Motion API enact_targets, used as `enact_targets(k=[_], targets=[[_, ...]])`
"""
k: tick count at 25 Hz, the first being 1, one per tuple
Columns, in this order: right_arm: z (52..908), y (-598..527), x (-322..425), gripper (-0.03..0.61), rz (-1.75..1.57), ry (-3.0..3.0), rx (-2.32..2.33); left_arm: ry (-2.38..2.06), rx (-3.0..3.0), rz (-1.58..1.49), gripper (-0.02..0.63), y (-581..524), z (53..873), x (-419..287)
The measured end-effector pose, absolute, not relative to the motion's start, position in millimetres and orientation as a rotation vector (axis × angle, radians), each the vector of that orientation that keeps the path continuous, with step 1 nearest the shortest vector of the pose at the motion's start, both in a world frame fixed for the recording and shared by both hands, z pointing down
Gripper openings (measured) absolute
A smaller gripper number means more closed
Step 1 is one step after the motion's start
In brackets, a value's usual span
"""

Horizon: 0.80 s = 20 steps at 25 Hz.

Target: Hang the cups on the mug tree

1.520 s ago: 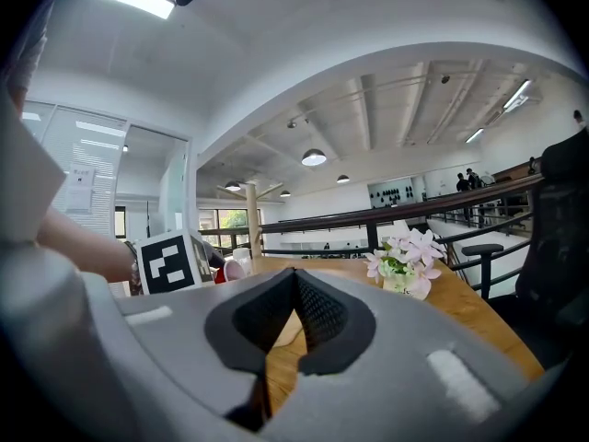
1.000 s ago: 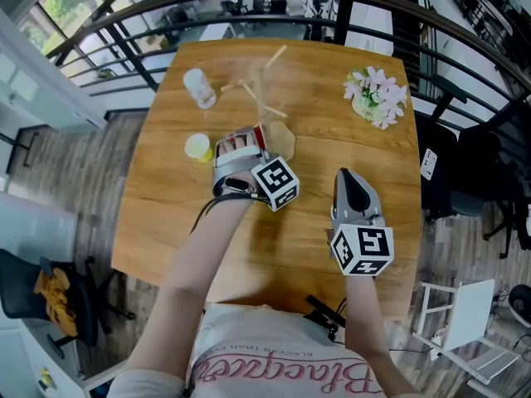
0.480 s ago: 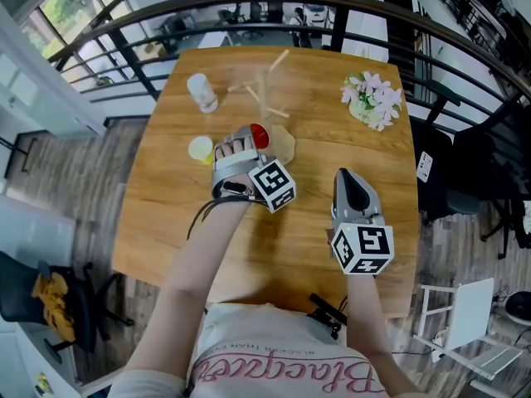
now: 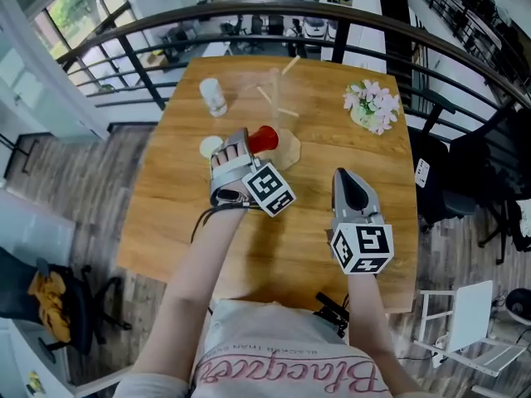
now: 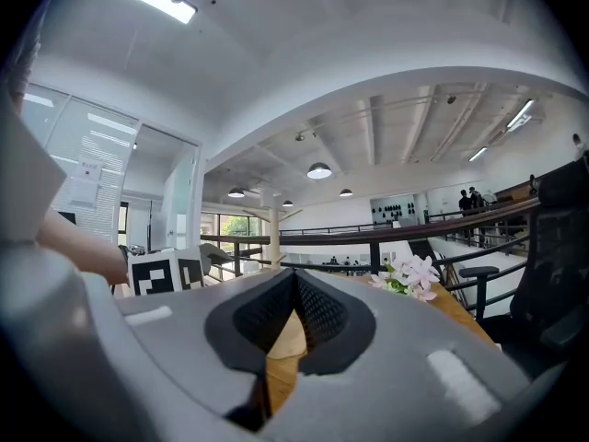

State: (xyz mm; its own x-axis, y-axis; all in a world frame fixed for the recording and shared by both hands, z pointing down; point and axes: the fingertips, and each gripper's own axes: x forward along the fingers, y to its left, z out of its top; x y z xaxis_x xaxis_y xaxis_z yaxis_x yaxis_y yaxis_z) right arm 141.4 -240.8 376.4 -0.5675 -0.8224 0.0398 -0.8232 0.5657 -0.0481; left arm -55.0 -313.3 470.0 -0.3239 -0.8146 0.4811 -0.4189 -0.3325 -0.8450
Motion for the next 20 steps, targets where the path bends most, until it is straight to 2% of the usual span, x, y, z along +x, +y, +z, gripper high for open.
enact_targets(k=[8,20], targets=[[366,-223,128,0.002,0.046,-2.785,1.418,1.754,-1.706,-1.472,0.506,-290,445,-69],[360,-218,100,0.002,0.04,-2.774,1.445,1.98,-1.968,-0.951,0.48,-268,410,-104]])
